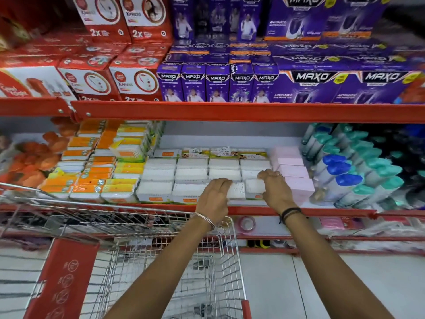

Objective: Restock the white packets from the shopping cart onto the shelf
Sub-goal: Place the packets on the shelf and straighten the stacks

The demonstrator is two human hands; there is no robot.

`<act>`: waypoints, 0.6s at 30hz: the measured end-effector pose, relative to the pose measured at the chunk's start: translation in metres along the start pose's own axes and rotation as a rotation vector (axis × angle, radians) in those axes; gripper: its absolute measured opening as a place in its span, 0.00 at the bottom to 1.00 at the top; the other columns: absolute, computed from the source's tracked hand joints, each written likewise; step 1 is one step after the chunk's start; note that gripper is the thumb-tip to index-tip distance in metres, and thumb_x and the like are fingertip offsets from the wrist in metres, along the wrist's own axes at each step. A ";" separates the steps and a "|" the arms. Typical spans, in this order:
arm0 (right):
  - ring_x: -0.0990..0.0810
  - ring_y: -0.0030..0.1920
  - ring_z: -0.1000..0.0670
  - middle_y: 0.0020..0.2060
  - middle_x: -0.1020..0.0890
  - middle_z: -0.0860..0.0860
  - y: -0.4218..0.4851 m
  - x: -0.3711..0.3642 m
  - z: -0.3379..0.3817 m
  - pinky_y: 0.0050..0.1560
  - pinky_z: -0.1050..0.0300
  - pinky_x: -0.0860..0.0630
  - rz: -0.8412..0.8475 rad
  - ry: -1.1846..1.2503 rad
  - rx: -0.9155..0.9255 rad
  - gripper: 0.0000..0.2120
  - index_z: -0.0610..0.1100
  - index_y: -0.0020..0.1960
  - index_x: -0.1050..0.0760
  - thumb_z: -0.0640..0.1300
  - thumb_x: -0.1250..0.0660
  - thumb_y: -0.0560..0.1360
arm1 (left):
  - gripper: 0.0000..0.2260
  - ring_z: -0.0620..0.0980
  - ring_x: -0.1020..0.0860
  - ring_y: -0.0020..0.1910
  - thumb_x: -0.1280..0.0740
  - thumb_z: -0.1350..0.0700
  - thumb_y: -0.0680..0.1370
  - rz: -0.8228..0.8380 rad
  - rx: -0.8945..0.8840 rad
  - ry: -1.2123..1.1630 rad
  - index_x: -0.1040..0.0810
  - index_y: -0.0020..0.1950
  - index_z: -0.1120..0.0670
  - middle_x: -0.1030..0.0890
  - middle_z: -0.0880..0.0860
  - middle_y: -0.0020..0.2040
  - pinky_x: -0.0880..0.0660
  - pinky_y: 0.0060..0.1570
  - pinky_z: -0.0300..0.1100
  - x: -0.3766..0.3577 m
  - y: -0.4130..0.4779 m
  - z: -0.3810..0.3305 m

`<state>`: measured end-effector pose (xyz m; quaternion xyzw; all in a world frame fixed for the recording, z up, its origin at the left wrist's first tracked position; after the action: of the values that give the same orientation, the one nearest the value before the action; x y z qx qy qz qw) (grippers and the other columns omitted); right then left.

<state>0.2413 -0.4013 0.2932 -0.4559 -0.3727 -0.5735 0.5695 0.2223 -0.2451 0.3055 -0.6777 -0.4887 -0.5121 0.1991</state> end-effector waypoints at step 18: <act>0.31 0.66 0.42 0.66 0.30 0.43 0.001 -0.032 -0.009 0.68 0.50 0.34 0.035 0.141 -0.013 0.29 0.41 0.68 0.35 0.28 0.34 0.69 | 0.26 0.60 0.34 0.68 0.37 0.74 0.69 0.128 0.074 -0.030 0.32 0.67 0.64 0.29 0.63 0.67 0.40 0.72 0.48 -0.059 0.019 0.024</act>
<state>0.2395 -0.4003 0.2595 -0.4245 -0.3197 -0.5967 0.6013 0.2507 -0.2621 0.2481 -0.7075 -0.4658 -0.4696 0.2488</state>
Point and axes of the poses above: each hand's wrist, its own y-axis towards the middle knuckle, its own x-axis out of the back of the hand, z = x × y, the point moved 9 cm from there along y, towards the middle knuckle
